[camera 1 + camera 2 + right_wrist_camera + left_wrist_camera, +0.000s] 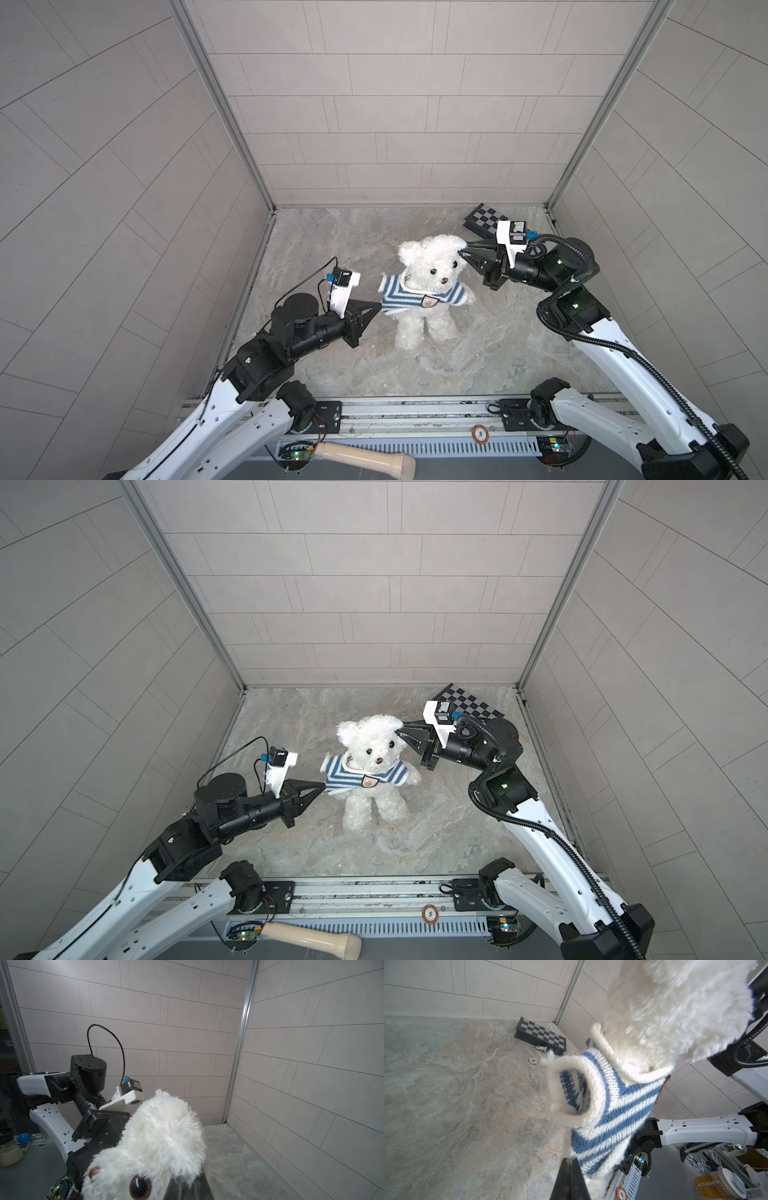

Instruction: Dress the teddy bear

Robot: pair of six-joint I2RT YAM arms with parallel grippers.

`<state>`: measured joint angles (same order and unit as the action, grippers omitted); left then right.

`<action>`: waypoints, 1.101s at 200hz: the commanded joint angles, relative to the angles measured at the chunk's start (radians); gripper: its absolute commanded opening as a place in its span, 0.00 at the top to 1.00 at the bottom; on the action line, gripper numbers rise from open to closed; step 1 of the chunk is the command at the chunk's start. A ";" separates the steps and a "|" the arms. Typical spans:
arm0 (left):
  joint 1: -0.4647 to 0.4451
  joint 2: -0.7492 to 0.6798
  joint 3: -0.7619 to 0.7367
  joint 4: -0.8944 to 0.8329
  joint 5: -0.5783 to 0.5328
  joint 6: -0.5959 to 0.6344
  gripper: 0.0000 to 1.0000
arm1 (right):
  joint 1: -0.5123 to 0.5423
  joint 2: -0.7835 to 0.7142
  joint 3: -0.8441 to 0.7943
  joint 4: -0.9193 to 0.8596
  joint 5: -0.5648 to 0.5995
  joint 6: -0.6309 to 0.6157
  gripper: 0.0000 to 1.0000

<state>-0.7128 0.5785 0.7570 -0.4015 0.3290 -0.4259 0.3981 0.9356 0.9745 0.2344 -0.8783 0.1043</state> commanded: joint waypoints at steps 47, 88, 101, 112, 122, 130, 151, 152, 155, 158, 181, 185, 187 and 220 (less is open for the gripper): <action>0.011 -0.043 -0.122 0.022 0.040 -0.049 1.00 | 0.125 -0.016 0.091 -0.161 0.510 -0.102 1.00; 0.009 -0.037 -0.160 0.179 0.131 -0.092 1.00 | 0.314 0.014 0.126 -0.245 0.870 -0.219 1.00; 0.009 -0.042 -0.159 0.212 0.186 -0.097 1.00 | 0.346 0.024 0.138 -0.262 0.950 -0.242 1.00; 0.009 -0.048 -0.166 0.247 0.252 -0.100 1.00 | 0.357 0.026 0.131 -0.257 1.004 -0.242 1.00; 0.007 -0.056 -0.181 0.281 0.320 -0.108 1.00 | 0.358 0.029 0.127 -0.250 1.041 -0.229 1.00; 0.007 -0.066 -0.195 0.295 0.363 -0.106 1.00 | 0.359 0.034 0.128 -0.246 1.063 -0.217 1.00; 0.007 -0.065 -0.211 0.259 0.406 -0.062 1.00 | 0.370 0.048 0.124 -0.212 1.094 -0.187 1.00; 0.007 -0.064 -0.211 0.258 0.406 -0.060 1.00 | 0.371 0.049 0.126 -0.212 1.095 -0.186 1.00; 0.007 -0.061 -0.212 0.249 0.402 -0.051 1.00 | 0.375 0.053 0.129 -0.212 1.104 -0.185 1.00; 0.007 -0.060 -0.211 0.238 0.393 -0.044 1.00 | 0.381 0.058 0.133 -0.212 1.112 -0.182 1.00; 0.007 -0.024 -0.225 0.200 0.326 -0.018 1.00 | 0.428 0.086 0.164 -0.214 1.216 -0.199 1.00; 0.007 -0.018 -0.230 0.202 0.326 -0.018 1.00 | 0.430 0.086 0.168 -0.214 1.230 -0.199 1.00; 0.007 -0.017 -0.232 0.202 0.325 -0.019 1.00 | 0.430 0.087 0.168 -0.214 1.237 -0.199 1.00; 0.007 -0.035 -0.263 0.181 0.318 -0.010 1.00 | 0.430 0.087 0.164 -0.213 1.336 -0.168 1.00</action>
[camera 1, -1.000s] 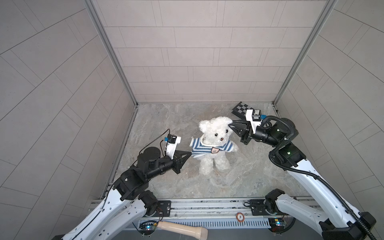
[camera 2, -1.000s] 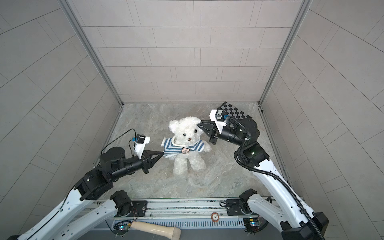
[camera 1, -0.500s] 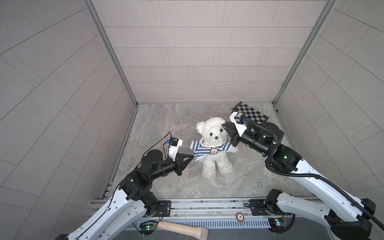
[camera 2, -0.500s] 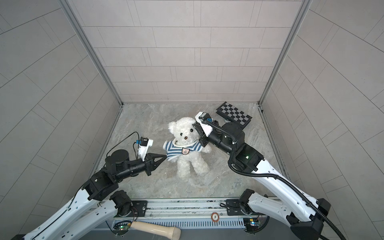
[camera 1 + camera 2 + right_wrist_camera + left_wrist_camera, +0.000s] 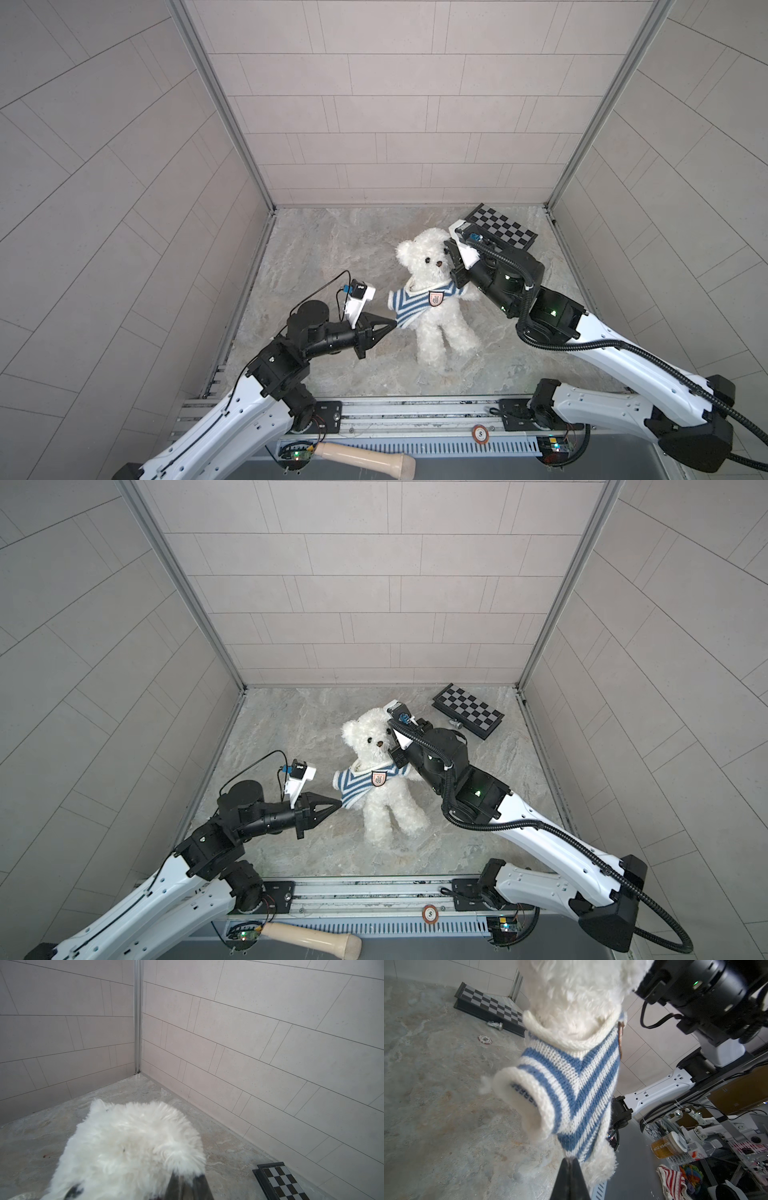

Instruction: Dress the teddy bear

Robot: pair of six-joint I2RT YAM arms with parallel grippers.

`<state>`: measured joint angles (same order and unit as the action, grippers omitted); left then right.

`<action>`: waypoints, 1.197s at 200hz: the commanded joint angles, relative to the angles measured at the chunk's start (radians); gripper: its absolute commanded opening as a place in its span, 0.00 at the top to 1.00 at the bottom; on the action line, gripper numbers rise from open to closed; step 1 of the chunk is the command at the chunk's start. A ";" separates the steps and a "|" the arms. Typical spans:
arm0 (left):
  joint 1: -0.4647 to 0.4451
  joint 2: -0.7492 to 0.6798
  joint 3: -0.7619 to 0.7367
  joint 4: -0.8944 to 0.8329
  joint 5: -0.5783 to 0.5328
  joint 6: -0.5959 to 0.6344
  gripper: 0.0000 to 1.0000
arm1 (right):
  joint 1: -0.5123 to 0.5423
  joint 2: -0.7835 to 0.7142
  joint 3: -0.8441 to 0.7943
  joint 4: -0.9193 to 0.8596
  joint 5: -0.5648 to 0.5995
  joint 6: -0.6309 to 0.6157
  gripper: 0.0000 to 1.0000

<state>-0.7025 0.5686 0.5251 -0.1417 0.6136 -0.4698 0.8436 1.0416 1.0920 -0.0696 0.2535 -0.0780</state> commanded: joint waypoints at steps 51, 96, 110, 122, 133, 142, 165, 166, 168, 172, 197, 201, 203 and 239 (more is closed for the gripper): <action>-0.006 -0.064 -0.064 -0.051 0.073 -0.001 1.00 | -0.014 -0.021 0.049 0.088 0.267 0.035 1.00; -0.063 -0.052 -0.064 -0.053 0.079 0.001 1.00 | -0.015 -0.027 0.044 0.079 0.295 0.044 1.00; -0.084 -0.042 -0.060 -0.055 0.087 0.003 1.00 | -0.015 -0.030 0.041 0.080 0.296 0.044 1.00; -0.093 -0.025 -0.051 -0.051 0.087 0.013 1.00 | -0.015 -0.028 0.042 0.079 0.285 0.049 1.00; -0.094 0.008 -0.032 -0.018 0.086 0.015 1.00 | -0.014 -0.020 0.042 0.077 0.264 0.056 1.00; -0.096 0.045 -0.015 0.054 0.107 -0.002 1.00 | -0.014 -0.013 0.038 0.083 0.247 0.064 1.00; -0.112 0.126 0.021 0.221 0.082 -0.052 1.00 | -0.002 -0.006 0.029 0.102 0.213 0.068 1.00; -0.112 0.129 0.022 0.230 0.081 -0.053 1.00 | -0.001 -0.006 0.029 0.103 0.212 0.067 1.00; -0.112 0.135 0.022 0.243 0.080 -0.058 1.00 | -0.001 -0.007 0.026 0.108 0.206 0.064 1.00; -0.112 0.148 0.027 0.268 0.079 -0.063 1.00 | 0.002 -0.009 0.021 0.117 0.192 0.058 1.00; -0.111 0.202 0.062 0.291 0.022 -0.050 1.00 | 0.011 -0.030 -0.023 0.202 -0.043 -0.032 1.00; -0.112 0.203 0.068 0.276 0.008 -0.041 1.00 | 0.011 -0.031 -0.020 0.196 -0.094 -0.043 1.00; -0.112 0.202 0.072 0.265 0.001 -0.035 1.00 | 0.011 -0.030 -0.018 0.192 -0.125 -0.051 1.00; -0.111 0.146 0.148 -0.034 -0.196 0.145 0.80 | 0.014 -0.083 -0.064 0.175 -0.549 -0.220 1.00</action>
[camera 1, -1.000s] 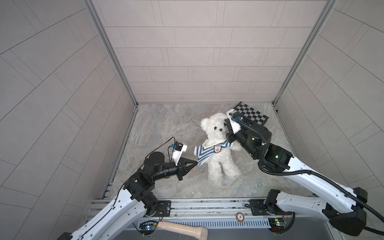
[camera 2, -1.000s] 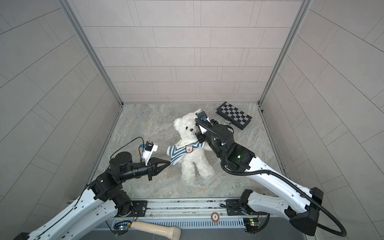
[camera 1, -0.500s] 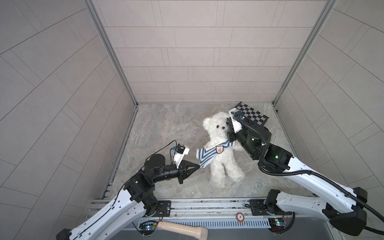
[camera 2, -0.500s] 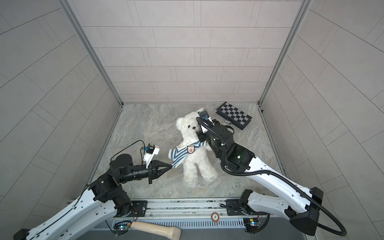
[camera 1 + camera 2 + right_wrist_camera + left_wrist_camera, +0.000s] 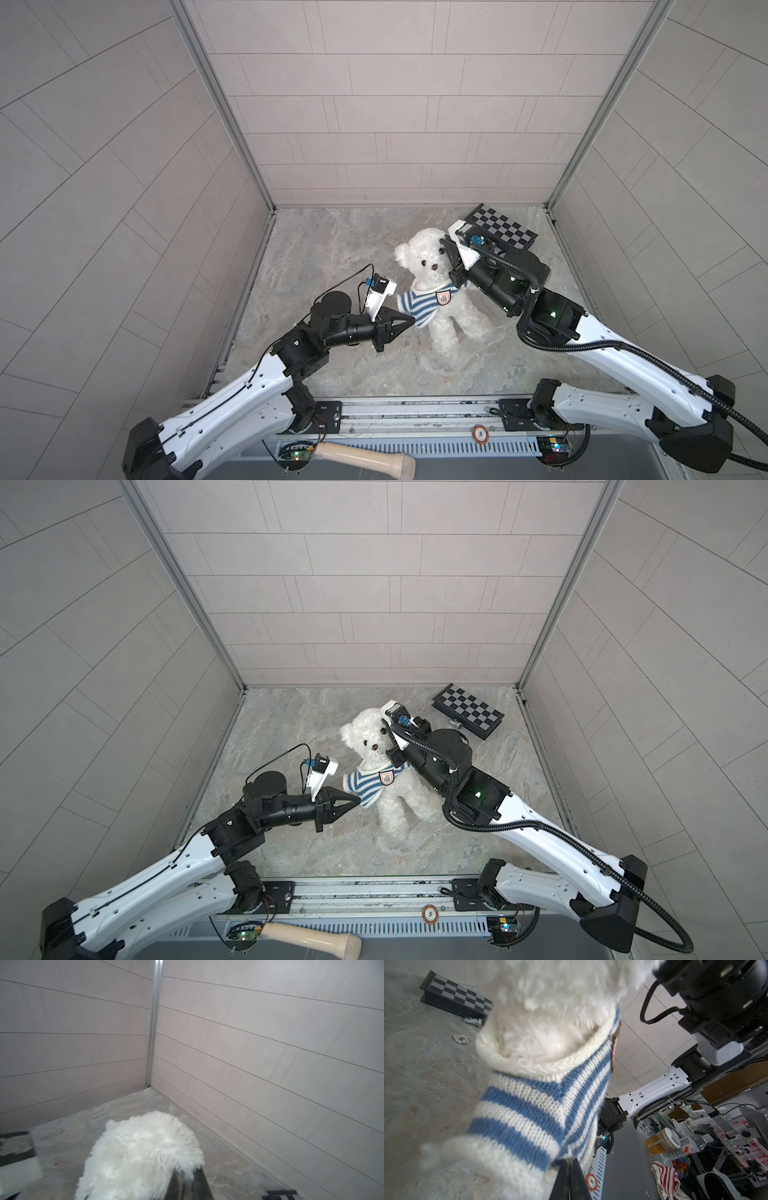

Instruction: Dress the teddy bear

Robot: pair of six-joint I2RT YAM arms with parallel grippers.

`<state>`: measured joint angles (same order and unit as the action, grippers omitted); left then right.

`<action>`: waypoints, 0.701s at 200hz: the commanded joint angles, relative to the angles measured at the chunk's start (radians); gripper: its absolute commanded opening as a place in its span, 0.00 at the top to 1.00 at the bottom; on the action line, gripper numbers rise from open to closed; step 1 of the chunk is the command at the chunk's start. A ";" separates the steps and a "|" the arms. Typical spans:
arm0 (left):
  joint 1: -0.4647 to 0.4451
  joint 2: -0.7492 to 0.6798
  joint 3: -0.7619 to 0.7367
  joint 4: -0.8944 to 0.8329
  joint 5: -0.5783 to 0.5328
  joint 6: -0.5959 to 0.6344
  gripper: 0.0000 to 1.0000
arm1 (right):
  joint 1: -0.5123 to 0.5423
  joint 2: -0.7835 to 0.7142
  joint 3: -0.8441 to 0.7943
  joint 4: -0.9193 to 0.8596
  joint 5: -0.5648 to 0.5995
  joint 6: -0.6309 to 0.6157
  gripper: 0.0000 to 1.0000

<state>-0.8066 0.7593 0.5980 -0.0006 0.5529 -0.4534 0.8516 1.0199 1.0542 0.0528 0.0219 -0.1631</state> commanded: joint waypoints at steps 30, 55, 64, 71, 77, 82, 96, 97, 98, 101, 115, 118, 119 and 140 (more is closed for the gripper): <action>-0.003 -0.088 0.100 -0.305 -0.231 0.192 0.60 | 0.001 -0.062 0.013 -0.121 -0.268 -0.230 1.00; 0.001 -0.110 0.116 -0.366 -0.238 0.202 0.44 | -0.031 -0.083 -0.010 -0.130 -0.311 -0.243 1.00; 0.001 -0.124 0.133 -0.384 -0.244 0.204 0.41 | -0.032 -0.085 -0.015 -0.138 -0.340 -0.258 1.00; 0.001 -0.137 0.150 -0.390 -0.245 0.200 0.40 | -0.032 -0.081 -0.020 -0.139 -0.356 -0.271 1.00; 0.003 -0.144 0.171 -0.392 -0.245 0.194 0.39 | -0.033 -0.076 -0.025 -0.139 -0.366 -0.282 1.00; 0.006 -0.140 0.194 -0.393 -0.240 0.185 0.37 | -0.033 -0.072 -0.029 -0.140 -0.379 -0.292 1.00; 0.021 -0.101 0.274 -0.402 -0.204 0.154 0.36 | -0.031 -0.059 -0.043 -0.140 -0.399 -0.326 1.00; 0.022 -0.096 0.280 -0.403 -0.201 0.151 0.35 | -0.031 -0.058 -0.043 -0.140 -0.399 -0.328 1.00; 0.023 -0.090 0.287 -0.405 -0.195 0.147 0.35 | -0.031 -0.057 -0.044 -0.140 -0.399 -0.331 1.00; 0.030 -0.076 0.306 -0.410 -0.180 0.138 0.35 | -0.031 -0.054 -0.047 -0.140 -0.402 -0.339 1.00; 0.068 -0.002 0.391 -0.454 -0.099 0.122 0.35 | -0.029 -0.043 -0.057 -0.150 -0.418 -0.386 1.00; 0.076 0.014 0.411 -0.472 -0.090 0.125 0.35 | -0.029 -0.041 -0.058 -0.155 -0.421 -0.399 1.00; 0.078 0.018 0.418 -0.477 -0.088 0.127 0.35 | -0.028 -0.039 -0.059 -0.156 -0.422 -0.404 1.00; 0.113 0.094 0.523 -0.608 -0.086 0.237 0.34 | -0.029 -0.023 -0.059 -0.203 -0.469 -0.490 1.00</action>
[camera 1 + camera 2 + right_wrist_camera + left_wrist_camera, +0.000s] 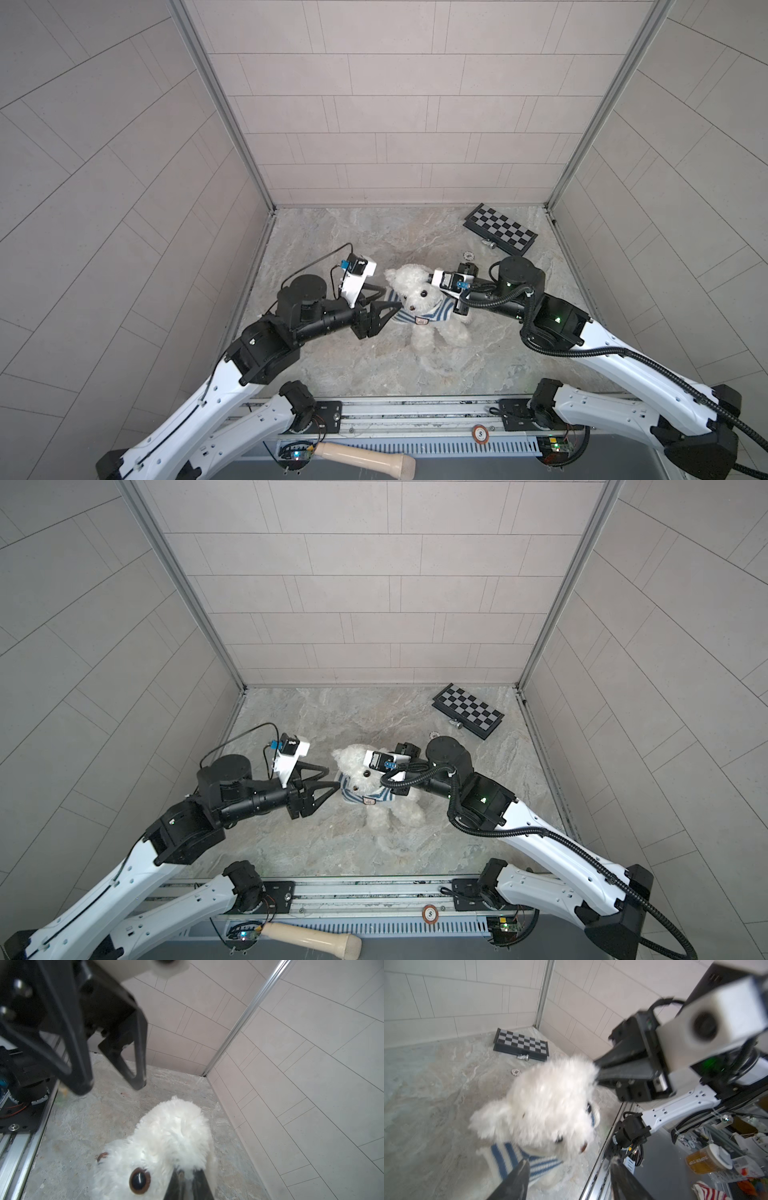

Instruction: Dress the teddy bear

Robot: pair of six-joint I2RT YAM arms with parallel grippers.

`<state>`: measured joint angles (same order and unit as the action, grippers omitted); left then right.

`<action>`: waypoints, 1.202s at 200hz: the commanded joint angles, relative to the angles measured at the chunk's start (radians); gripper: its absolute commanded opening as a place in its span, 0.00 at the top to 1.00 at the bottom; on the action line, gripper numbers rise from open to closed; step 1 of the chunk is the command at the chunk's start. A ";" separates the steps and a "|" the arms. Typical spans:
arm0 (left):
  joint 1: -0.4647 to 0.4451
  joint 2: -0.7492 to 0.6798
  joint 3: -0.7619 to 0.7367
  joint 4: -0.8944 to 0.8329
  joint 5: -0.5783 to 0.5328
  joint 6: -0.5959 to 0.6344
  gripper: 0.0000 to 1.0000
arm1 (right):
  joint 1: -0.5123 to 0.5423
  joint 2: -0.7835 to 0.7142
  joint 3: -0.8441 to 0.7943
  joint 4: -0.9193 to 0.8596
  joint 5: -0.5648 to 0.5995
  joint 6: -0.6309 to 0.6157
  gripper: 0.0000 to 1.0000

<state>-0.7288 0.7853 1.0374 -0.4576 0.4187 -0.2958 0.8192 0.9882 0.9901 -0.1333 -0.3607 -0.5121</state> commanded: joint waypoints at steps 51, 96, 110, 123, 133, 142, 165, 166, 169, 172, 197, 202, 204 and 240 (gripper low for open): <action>0.054 0.237 0.210 -0.213 0.171 0.339 0.30 | -0.020 0.066 0.068 -0.112 -0.199 -0.217 1.00; 0.050 0.287 0.201 -0.251 0.195 0.460 0.31 | -0.077 0.057 0.049 -0.102 -0.290 -0.202 1.00; 0.042 0.294 0.193 -0.247 0.201 0.470 0.32 | -0.092 0.052 0.039 -0.084 -0.320 -0.187 1.00; 0.032 0.305 0.194 -0.236 0.178 0.471 0.34 | -0.101 0.049 0.033 -0.067 -0.342 -0.177 1.00; 0.026 0.314 0.197 -0.224 0.179 0.467 0.36 | -0.101 0.050 0.033 -0.061 -0.353 -0.172 1.00; 0.018 0.320 0.200 -0.209 0.177 0.463 0.38 | -0.101 0.053 0.032 -0.053 -0.360 -0.167 1.00; -0.006 0.343 0.203 -0.185 0.147 0.463 0.49 | -0.101 0.058 0.030 -0.030 -0.380 -0.149 1.00; -0.008 0.345 0.203 -0.186 0.145 0.464 0.49 | -0.101 0.058 0.030 -0.030 -0.381 -0.148 1.00; -0.012 0.349 0.205 -0.187 0.138 0.465 0.50 | -0.101 0.058 0.030 -0.028 -0.383 -0.148 1.00; -0.014 0.352 0.206 -0.188 0.132 0.466 0.50 | -0.101 0.059 0.031 -0.028 -0.385 -0.147 1.00; -0.021 0.365 0.201 -0.168 0.114 0.465 0.56 | -0.101 0.057 0.038 -0.033 -0.398 -0.146 1.00; -0.022 0.365 0.199 -0.165 0.115 0.464 0.59 | -0.101 0.056 0.038 -0.035 -0.398 -0.146 1.00; -0.022 0.366 0.199 -0.164 0.115 0.465 0.60 | -0.101 0.055 0.039 -0.035 -0.398 -0.146 1.00; -0.027 0.351 0.182 -0.138 0.088 0.468 0.95 | -0.101 0.048 0.038 0.008 -0.363 -0.063 1.00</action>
<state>-0.7490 1.1507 1.2247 -0.6529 0.5293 0.1570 0.7120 1.0649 1.0222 -0.2359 -0.6834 -0.6403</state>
